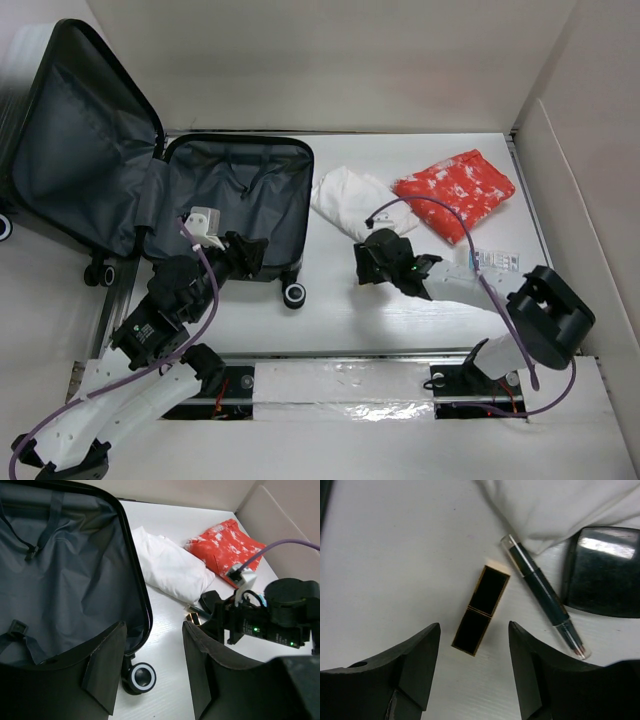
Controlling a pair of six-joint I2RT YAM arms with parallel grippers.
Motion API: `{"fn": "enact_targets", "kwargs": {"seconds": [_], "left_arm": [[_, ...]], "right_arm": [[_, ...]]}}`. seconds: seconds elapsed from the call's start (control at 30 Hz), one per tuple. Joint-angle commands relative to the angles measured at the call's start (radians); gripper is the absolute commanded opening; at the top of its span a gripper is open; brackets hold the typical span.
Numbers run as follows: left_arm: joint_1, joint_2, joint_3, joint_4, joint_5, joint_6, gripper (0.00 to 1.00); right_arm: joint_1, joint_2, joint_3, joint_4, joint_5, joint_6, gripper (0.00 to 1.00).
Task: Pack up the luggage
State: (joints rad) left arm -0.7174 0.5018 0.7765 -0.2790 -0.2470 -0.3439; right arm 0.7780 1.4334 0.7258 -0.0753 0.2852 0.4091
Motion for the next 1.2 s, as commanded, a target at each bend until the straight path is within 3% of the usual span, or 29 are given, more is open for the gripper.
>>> {"fn": "enact_targets", "kwargs": {"seconds": [0.0, 0.2, 0.33, 0.5, 0.7, 0.77, 0.9, 1.0, 1.17], "left_arm": [[0.004, -0.009, -0.003, 0.034, 0.032, 0.023, 0.46], [0.004, -0.025, -0.006, 0.037, 0.025, 0.025, 0.46], [0.004, -0.026, -0.005, 0.040, 0.034, 0.029, 0.46], [0.004, -0.040, -0.006, 0.047, 0.034, 0.032, 0.46], [0.004, -0.058, -0.008, 0.047, 0.011, 0.028, 0.46], [0.004, -0.069, -0.005, 0.047, 0.006, 0.026, 0.46], [0.004, -0.124, -0.008, 0.044, -0.067, 0.011, 0.46], [0.004, -0.176, -0.011, 0.044, -0.112, 0.000, 0.46], [0.004, -0.258, -0.029, 0.055, -0.173, -0.010, 0.46]], "right_arm": [[0.021, 0.077, 0.069, 0.065, -0.003, 0.043, 0.64], [0.030, 0.165, 0.093, 0.062, 0.118, 0.111, 0.62], [0.061, 0.191, 0.107, 0.036, 0.187, 0.122, 0.54], [0.107, 0.233, 0.175, -0.056, 0.303, 0.114, 0.30], [0.205, 0.119, 0.329, -0.146, 0.381, -0.025, 0.28], [0.227, 0.070, 0.368, -0.107, 0.362, -0.119, 0.28], [0.236, 0.113, 0.507, 0.092, 0.151, -0.248, 0.28], [0.236, 0.289, 0.659, 0.126, 0.085, -0.286, 0.29], [0.236, 0.594, 1.058, 0.120, -0.038, -0.300, 0.34]]}}
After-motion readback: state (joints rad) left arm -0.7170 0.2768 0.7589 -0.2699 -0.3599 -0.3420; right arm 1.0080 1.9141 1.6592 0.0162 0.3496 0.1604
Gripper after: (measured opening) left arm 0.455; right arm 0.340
